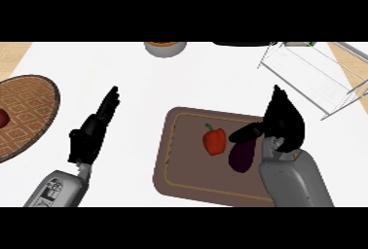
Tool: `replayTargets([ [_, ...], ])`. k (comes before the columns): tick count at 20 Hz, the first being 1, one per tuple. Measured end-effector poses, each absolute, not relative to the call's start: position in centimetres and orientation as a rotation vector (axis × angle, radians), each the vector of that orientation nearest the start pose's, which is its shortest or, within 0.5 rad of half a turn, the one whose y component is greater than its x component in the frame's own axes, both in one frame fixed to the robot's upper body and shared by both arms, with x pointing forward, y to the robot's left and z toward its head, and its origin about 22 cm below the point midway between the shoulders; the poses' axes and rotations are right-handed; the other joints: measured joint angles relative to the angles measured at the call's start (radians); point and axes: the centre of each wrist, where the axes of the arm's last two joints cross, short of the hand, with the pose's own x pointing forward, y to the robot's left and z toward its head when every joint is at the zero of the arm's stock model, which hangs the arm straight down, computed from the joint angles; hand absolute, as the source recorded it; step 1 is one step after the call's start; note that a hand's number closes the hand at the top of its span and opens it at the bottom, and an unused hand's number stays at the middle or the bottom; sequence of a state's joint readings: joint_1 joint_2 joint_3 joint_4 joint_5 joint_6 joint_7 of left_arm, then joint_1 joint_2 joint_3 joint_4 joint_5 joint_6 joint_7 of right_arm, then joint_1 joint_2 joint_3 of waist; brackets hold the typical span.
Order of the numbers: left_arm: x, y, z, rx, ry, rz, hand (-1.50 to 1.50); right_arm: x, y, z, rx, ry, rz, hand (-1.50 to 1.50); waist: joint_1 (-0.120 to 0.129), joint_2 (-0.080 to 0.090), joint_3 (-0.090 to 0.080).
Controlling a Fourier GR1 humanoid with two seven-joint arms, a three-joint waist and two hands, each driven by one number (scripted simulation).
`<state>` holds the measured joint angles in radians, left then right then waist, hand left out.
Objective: Pick the eggplant from the tray and place it in the tiered shelf
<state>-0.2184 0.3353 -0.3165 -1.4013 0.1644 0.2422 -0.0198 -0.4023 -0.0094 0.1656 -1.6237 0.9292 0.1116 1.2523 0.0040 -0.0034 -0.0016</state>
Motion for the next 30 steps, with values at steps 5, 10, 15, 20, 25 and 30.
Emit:
replayTargets([
  [5,28.2,22.6,1.1,0.107,-1.568,-0.265,0.00,30.5,-14.2,10.6,-0.941,-0.756,0.383,-1.50,0.000,0.001,0.000],
  [10,28.1,22.1,1.3,0.100,-1.569,-0.266,0.00,30.6,-14.2,9.4,-0.939,-0.712,0.408,-1.50,0.002,0.001,0.001],
  [15,28.3,22.0,1.7,0.103,-1.571,-0.262,0.00,30.7,-14.3,8.9,-0.933,-0.690,0.416,-1.50,0.001,0.001,0.001],
  [20,28.5,21.9,1.5,0.099,-1.571,-0.256,0.00,30.6,-14.0,7.8,-0.937,-0.662,0.441,-1.50,0.000,0.002,0.001],
  [25,28.6,22.3,1.6,0.102,-1.573,-0.261,0.00,30.5,-14.0,6.6,-0.940,-0.627,0.451,-1.50,0.002,0.003,0.001],
  [30,28.6,22.5,1.8,0.109,-1.572,-0.260,0.00,30.6,-14.3,5.9,-0.941,-0.608,0.442,-1.50,0.001,0.002,0.001],
])
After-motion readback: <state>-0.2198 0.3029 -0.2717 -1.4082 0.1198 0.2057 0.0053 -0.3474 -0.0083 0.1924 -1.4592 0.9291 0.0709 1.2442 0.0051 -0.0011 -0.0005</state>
